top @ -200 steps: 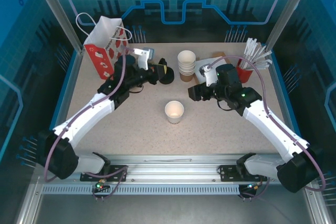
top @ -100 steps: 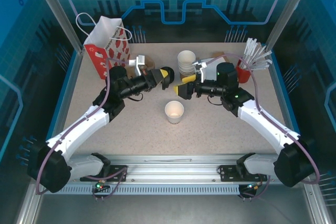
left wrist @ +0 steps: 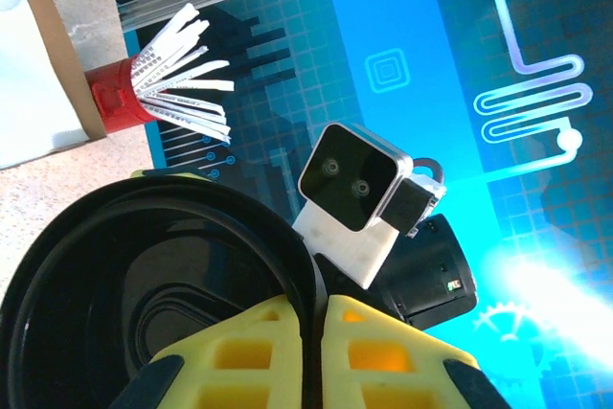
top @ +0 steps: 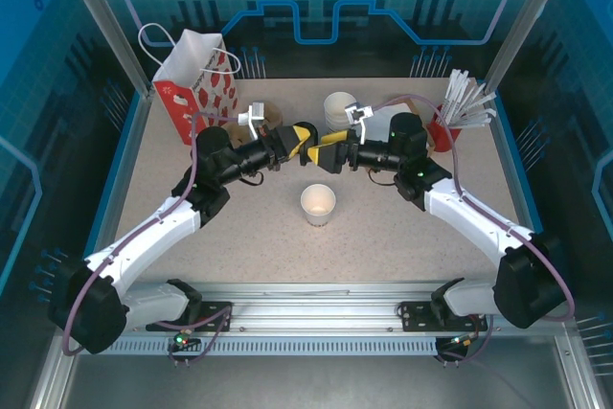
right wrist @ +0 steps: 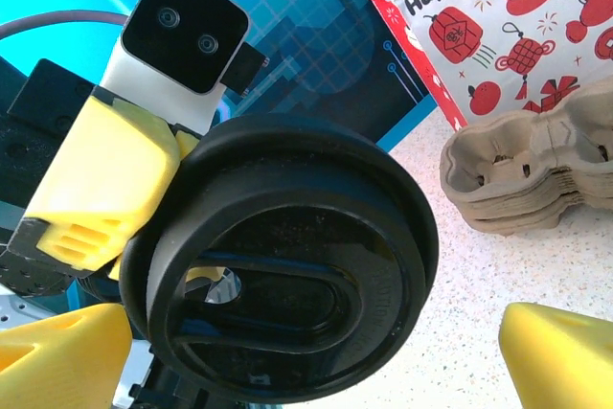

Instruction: Pack the takeout coffee

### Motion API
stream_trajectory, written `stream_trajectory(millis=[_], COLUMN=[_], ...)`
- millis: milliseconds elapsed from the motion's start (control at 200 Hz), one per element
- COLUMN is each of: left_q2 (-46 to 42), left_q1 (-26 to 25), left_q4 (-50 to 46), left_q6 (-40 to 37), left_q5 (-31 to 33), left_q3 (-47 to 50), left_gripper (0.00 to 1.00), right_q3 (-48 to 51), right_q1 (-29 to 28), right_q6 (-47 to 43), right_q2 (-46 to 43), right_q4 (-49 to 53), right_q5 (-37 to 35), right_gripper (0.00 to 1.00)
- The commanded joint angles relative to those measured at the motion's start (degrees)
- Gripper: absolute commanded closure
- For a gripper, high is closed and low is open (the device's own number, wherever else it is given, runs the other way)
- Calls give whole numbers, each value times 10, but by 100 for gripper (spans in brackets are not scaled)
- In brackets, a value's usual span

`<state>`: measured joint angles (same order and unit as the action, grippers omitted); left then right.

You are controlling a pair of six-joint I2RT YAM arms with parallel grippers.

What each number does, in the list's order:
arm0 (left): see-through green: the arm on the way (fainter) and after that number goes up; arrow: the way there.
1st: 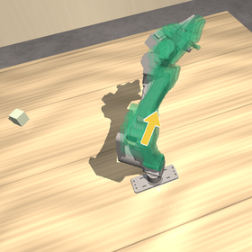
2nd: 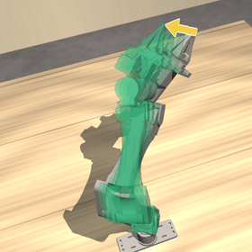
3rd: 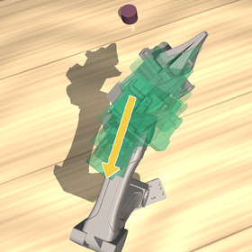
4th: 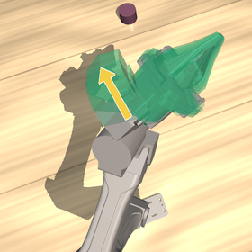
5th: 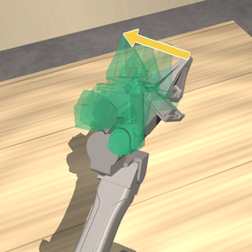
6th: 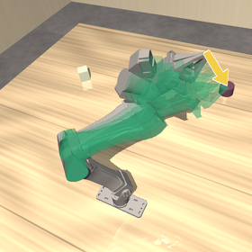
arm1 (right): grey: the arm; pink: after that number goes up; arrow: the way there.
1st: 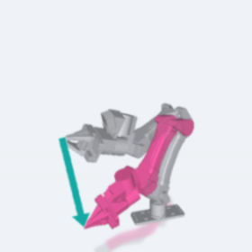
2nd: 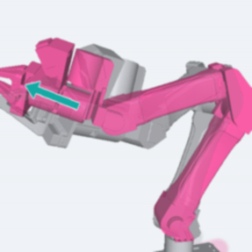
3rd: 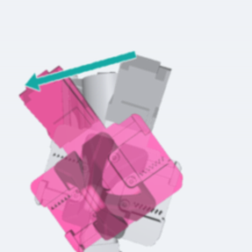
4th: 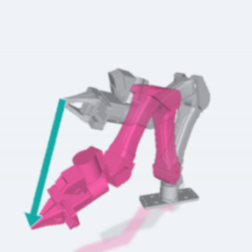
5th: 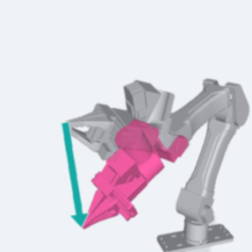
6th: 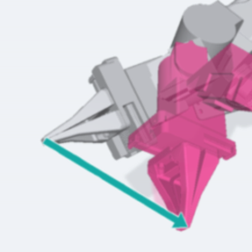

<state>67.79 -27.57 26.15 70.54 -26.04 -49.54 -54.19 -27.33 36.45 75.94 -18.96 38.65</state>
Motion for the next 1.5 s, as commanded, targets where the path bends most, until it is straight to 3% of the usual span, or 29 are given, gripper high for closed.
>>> stream_trajectory(millis=[0, 515, 1036, 1351, 1491], left_q2=[-14, -8, 3, 4, 5], left_q1=[-4, -12, -13, -14, -14], left_q4=[35, 64, 108, 128, 129], left_q6=[27, 54, 89, 102, 103], left_q5=[-17, -15, -9, -4, -1], left_q3=[13, 20, 37, 49, 52], left_gripper=[91, 92, 93, 93, 93], right_q3=[-2, -6, 2, 3, 5], right_q1=[-3, -9, -14, -17, -16], right_q6=[6, 32, 50, 55, 53], right_q2=[5, 22, 34, 35, 30], right_q4=[-25, -82, -126, -141, -140], right_q5=[14, 59, 69, 63, 56], right_gripper=[0, 4, 18, 20, 26])
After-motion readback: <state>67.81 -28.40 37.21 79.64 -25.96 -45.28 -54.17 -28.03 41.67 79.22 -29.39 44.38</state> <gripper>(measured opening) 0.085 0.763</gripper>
